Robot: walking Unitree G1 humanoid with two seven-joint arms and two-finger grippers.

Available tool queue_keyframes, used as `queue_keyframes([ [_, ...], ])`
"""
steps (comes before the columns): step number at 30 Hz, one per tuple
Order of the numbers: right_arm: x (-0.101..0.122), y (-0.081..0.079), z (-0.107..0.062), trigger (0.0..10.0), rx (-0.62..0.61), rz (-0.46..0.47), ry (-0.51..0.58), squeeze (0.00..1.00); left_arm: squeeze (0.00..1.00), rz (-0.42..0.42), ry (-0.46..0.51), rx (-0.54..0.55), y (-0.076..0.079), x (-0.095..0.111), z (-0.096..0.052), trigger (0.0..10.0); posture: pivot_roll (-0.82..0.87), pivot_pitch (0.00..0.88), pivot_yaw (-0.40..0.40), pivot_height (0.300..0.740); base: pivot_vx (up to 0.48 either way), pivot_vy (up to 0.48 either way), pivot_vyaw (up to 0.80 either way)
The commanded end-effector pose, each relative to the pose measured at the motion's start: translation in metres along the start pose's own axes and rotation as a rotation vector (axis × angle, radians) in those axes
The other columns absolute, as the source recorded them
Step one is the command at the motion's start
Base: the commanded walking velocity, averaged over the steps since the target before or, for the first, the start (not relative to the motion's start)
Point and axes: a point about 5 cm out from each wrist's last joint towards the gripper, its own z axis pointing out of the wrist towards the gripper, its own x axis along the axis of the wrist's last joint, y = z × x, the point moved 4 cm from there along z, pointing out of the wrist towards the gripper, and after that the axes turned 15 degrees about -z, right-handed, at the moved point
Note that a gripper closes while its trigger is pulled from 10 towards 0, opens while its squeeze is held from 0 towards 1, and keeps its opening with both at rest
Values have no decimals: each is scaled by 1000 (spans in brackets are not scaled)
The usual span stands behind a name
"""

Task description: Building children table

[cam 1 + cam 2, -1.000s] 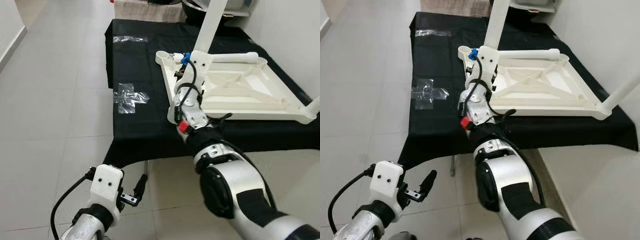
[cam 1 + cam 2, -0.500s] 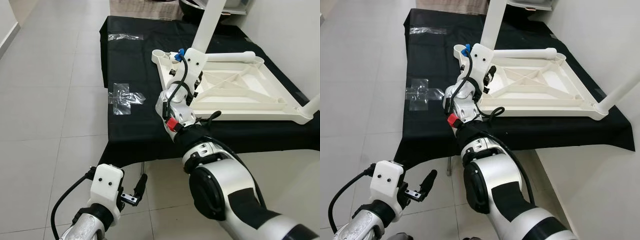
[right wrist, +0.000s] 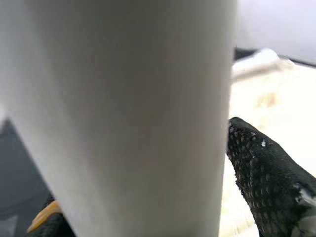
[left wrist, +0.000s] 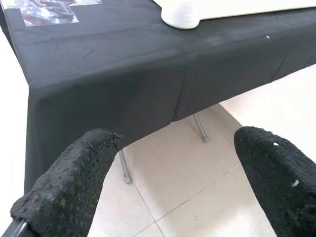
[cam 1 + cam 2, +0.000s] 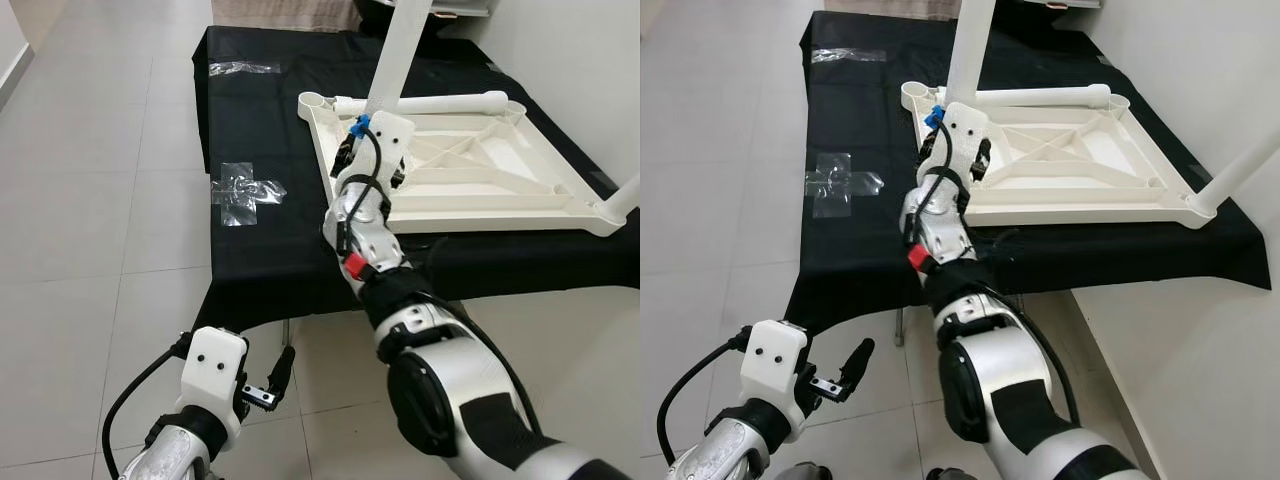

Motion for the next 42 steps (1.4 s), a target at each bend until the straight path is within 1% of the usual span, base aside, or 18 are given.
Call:
queue_keyframes([
  [1, -1, 5, 1, 10000, 17, -7, 33, 0, 0, -19, -32, -7, 1, -8, 0, 10000, 151, 177, -139, 740, 0, 0, 0],
  [5, -4, 12, 5, 10000, 104, -27, 83, 0, 0, -20, -31, -7, 1, -8, 1, 10000, 153, 176, -140, 740, 0, 0, 0],
  [6, -5, 12, 6, 10000, 150, -9, 88, 0, 0, -19, -30, -7, 1, -7, 1, 10000, 153, 176, -140, 740, 0, 0, 0],
  [7, -5, 12, 6, 10000, 150, -9, 88, 0, 0, -19, -30, -7, 1, -7, 1, 10000, 153, 176, -140, 740, 0, 0, 0],
  [10, -2, 9, 9, 10000, 285, -19, 129, 0, 0, -16, -29, -6, 1, -7, 1, 10000, 157, 174, -140, 740, 0, 0, 0],
  [18, 6, 14, 16, 10000, 417, -10, 155, 0, 0, -15, -27, -5, 1, -6, 0, 10000, 159, 177, -143, 740, 0, 0, 0],
  [20, 9, 14, 20, 10000, 499, -4, 152, 0, 0, -14, -26, -4, 1, -6, 0, 10000, 160, 177, -143, 740, 0, 0, 0],
  [21, 9, 14, 20, 10000, 499, -4, 152, 0, 0, -14, -26, -4, 1, -6, 0, 10000, 160, 177, -143, 740, 0, 0, 0],
  [22, 12, 15, 21, 10000, 546, 4, 150, 0, 0, -13, -25, -4, 1, -5, 1, 10000, 159, 189, -141, 740, 0, 0, 0],
  [23, 15, 12, 21, 10000, 614, 21, 145, 0, 0, -12, -24, -3, 0, -5, 2, 10000, 145, 214, -129, 740, 0, 0, 0],
  [24, 16, 10, 20, 10000, 662, 33, 144, 0, 0, -11, -24, -2, 0, -4, 2, 10000, 145, 214, -129, 740, 0, 0, 0],
  [27, 18, 11, 21, 10000, 685, 28, 145, 0, 0, -11, -23, -1, -1, -4, 2, 10000, 144, 211, -127, 740, 0, 0, 0],
  [28, 24, 10, 20, 10000, 763, 35, 152, 0, 0, -11, -23, -2, -1, -4, 3, 10000, 158, 207, -137, 740, 0, 0, 0],
  [33, 28, 8, 18, 10000, 829, 29, 159, 0, 0, -10, -21, -2, 0, -3, 3, 10000, 156, 208, -139, 740, 0, 0, 0],
  [36, 29, 3, 13, 10000, 921, 37, 153, 0, 0, -9, -20, 2, -1, -4, 3, 10000, 148, 209, -142, 740, 0, 0, 0],
  [39, 29, 2, 12, 10000, 950, 42, 148, 0, 0, -10, -21, 0, 0, -3, 4, 10000, 152, 211, -138, 740, 0, 0, 0],
  [40, 28, -3, 7, 10000, 1019, 58, 138, 0, 0, -8, -24, -4, 0, -4, 3, 10000, 159, 210, -147, 740, 0, 0, 0],
  [42, 27, -4, 4, 10000, 1048, 54, 135, 0, 0, -8, -24, -4, 0, -4, 3, 10000, 161, 209, -146, 740, 0, 0, 0],
])
